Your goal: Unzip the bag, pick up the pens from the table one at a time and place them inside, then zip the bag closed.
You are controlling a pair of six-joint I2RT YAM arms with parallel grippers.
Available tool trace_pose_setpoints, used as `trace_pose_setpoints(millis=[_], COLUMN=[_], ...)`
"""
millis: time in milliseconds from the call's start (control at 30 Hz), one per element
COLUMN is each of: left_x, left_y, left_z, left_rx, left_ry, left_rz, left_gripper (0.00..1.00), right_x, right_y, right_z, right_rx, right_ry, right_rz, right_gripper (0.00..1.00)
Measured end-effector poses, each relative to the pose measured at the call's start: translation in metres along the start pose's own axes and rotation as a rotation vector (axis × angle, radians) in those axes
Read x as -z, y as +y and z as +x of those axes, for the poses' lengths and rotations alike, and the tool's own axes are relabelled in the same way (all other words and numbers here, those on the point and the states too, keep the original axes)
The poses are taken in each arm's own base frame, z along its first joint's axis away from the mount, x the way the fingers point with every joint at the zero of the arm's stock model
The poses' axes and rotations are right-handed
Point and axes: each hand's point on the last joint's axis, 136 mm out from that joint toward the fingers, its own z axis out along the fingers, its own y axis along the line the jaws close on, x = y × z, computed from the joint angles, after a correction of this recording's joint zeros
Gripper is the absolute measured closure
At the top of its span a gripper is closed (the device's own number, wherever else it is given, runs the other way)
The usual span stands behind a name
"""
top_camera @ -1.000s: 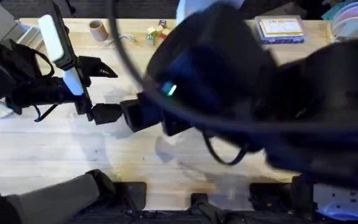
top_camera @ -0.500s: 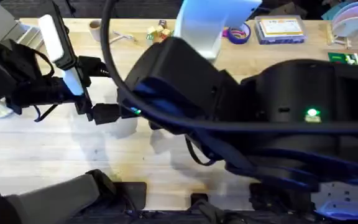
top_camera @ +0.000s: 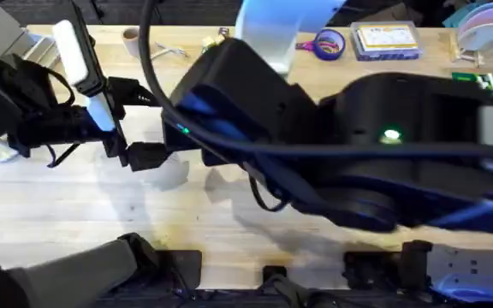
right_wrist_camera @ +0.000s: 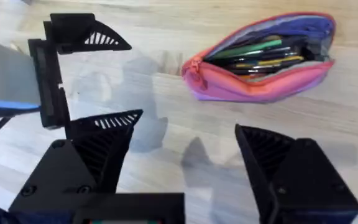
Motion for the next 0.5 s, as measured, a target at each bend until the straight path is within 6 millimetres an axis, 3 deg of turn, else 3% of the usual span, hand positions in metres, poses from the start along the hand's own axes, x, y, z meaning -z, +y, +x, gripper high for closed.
trace_pose_setpoints(millis=[167, 500], left_x=[0.000, 0.000], left_y=[0.000, 0.000], left_z=[0.000, 0.000], left_rx=[0.000, 0.000], left_ry=[0.000, 0.000], left_rz=[0.000, 0.000], left_gripper=[0.007, 0.007], right_x=[-0.031, -0.061], right_y=[0.004, -0.001], right_z=[0.009, 0.011], right_rx=[-0.004, -0.016], right_ry=[0.030, 0.035], right_rz=[0.010, 0.041], right_gripper=[0.003, 0.004])
